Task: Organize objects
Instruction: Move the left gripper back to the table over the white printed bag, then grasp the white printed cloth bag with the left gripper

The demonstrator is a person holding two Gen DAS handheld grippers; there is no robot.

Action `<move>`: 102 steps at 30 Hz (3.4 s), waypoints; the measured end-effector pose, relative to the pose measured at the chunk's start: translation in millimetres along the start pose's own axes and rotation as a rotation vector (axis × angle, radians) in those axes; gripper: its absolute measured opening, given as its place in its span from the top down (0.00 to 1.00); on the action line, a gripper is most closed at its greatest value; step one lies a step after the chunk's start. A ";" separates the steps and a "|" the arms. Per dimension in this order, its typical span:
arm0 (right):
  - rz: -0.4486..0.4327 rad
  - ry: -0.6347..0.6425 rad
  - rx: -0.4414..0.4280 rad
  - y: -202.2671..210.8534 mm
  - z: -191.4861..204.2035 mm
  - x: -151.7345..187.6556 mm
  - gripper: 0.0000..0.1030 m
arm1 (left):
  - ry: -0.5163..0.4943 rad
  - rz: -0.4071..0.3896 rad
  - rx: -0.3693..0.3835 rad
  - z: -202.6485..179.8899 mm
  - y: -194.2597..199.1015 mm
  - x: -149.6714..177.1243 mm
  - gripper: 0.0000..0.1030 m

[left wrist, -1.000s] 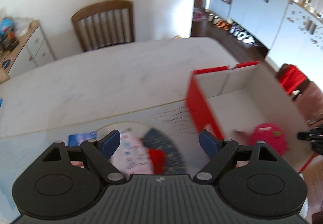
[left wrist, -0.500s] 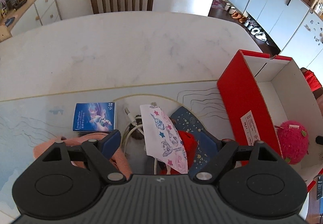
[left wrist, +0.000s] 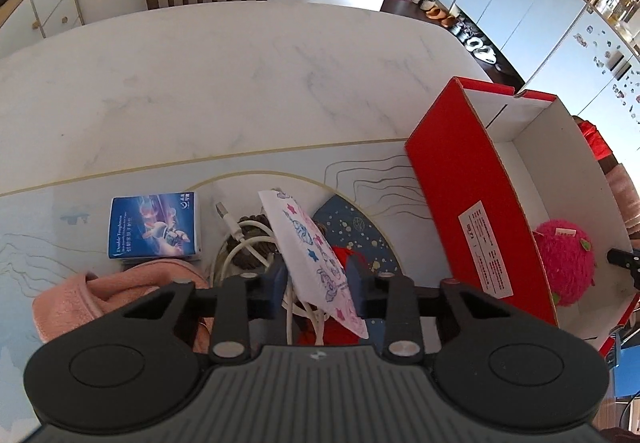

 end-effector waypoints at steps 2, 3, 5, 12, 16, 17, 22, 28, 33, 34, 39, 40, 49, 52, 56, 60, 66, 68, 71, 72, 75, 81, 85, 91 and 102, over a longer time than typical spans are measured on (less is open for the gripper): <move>-0.002 0.006 0.001 0.1 0.4 0.3 0.94 | -0.001 -0.004 -0.011 -1.0 1.7 -0.9 0.88; -0.003 0.013 0.000 -0.2 0.3 0.1 0.94 | 0.000 -0.009 -0.010 -2.0 3.0 -1.6 0.90; -0.004 0.025 -0.008 -0.6 -0.7 -0.5 0.94 | 0.004 -0.013 -0.016 -4.0 5.7 -2.3 0.93; -0.009 0.024 -0.037 0.8 -2.7 -3.4 0.95 | 0.011 -0.050 -0.035 -14.5 28.9 -8.6 0.97; -0.007 0.027 -0.050 0.1 -2.7 -2.8 0.95 | -0.005 -0.084 -0.020 -28.2 46.3 -17.3 0.98; -0.005 0.028 -0.053 0.0 -3.0 -3.0 0.95 | -0.019 -0.079 -0.029 -32.1 47.7 -18.6 0.98; -0.005 0.037 -0.068 0.1 -3.0 -2.9 0.95 | -0.020 -0.061 -0.059 -34.9 42.8 -19.4 0.97; -0.002 0.042 -0.083 0.5 -3.8 -2.8 0.94 | -0.017 -0.060 -0.060 -31.0 35.1 -22.9 0.94; 0.004 0.041 -0.085 0.2 -3.7 -3.1 0.94 | -0.011 -0.053 -0.021 -30.9 17.1 -29.6 0.63; 0.006 0.040 -0.084 0.3 -3.6 -3.3 0.94 | -0.007 -0.051 -0.018 -30.8 12.9 -30.9 0.48; 0.015 0.026 -0.080 0.1 -3.5 -4.1 0.94 | 0.022 -0.024 -0.029 -23.6 -14.2 -42.4 0.41; 0.016 0.023 -0.079 0.2 -3.6 -4.0 0.94 | 0.028 -0.016 -0.028 -22.4 -21.4 -45.3 0.41; 0.027 0.004 -0.067 0.0 -4.4 -5.5 0.94 | 0.039 0.039 -0.041 -23.8 -69.5 -60.7 0.41; 0.027 0.004 -0.064 0.6 -4.8 -7.1 0.94 | 0.065 0.052 -0.023 -24.8 -83.0 -63.1 0.41; 0.031 0.002 -0.055 -0.3 -5.6 -8.7 0.94 | 0.060 0.076 -0.020 -28.7 -98.7 -62.1 0.41; 0.036 0.005 -0.055 -1.0 -4.6 -8.5 0.94 | 0.041 0.081 -0.027 -32.0 -106.8 -61.9 0.38; 0.039 0.004 -0.051 -2.5 -4.7 -9.6 0.94 | -0.025 0.078 -0.067 -38.6 -108.3 -61.2 0.39; 0.039 0.002 -0.053 -2.4 -4.3 -9.8 0.94 | -0.089 0.082 -0.113 -43.6 -108.7 -59.1 0.46; 0.038 0.004 -0.051 -3.1 -3.8 -9.5 0.94 | -0.136 0.069 -0.124 -49.1 -106.2 -58.3 0.65; 0.039 0.003 -0.051 -3.3 -3.8 -9.2 0.94 | -0.139 0.067 -0.130 -49.0 -105.1 -58.7 0.72; 0.042 0.004 -0.051 -3.6 -3.7 -8.4 0.94 | -0.153 0.060 -0.138 -48.8 -102.3 -58.5 0.91; 0.046 0.006 -0.048 -4.2 -4.3 -7.0 0.94 | -0.157 0.048 -0.134 -51.2 -98.2 -56.2 1.00; 0.043 0.005 -0.050 -4.5 -4.1 -6.6 0.94 | -0.124 0.023 -0.113 -44.3 -83.1 -57.6 1.00; 0.033 0.008 -0.056 -3.4 -3.8 -5.8 0.95 | -0.047 0.030 -0.049 -29.8 -66.3 -60.7 1.00; 0.040 0.009 -0.052 -2.4 -4.1 -5.4 0.94 | 0.075 0.041 0.052 -32.2 -84.5 -68.3 0.34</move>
Point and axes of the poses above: each gripper's, at about its wrist camera, not at the fingertips, and y roughly against the way its jaws point, z to its left, x to its underside, the point moved 8 cm from there along -y, roughly the way its jaws point, and after that the axes turned 7 degrees about -y, right-handed, at the moved point
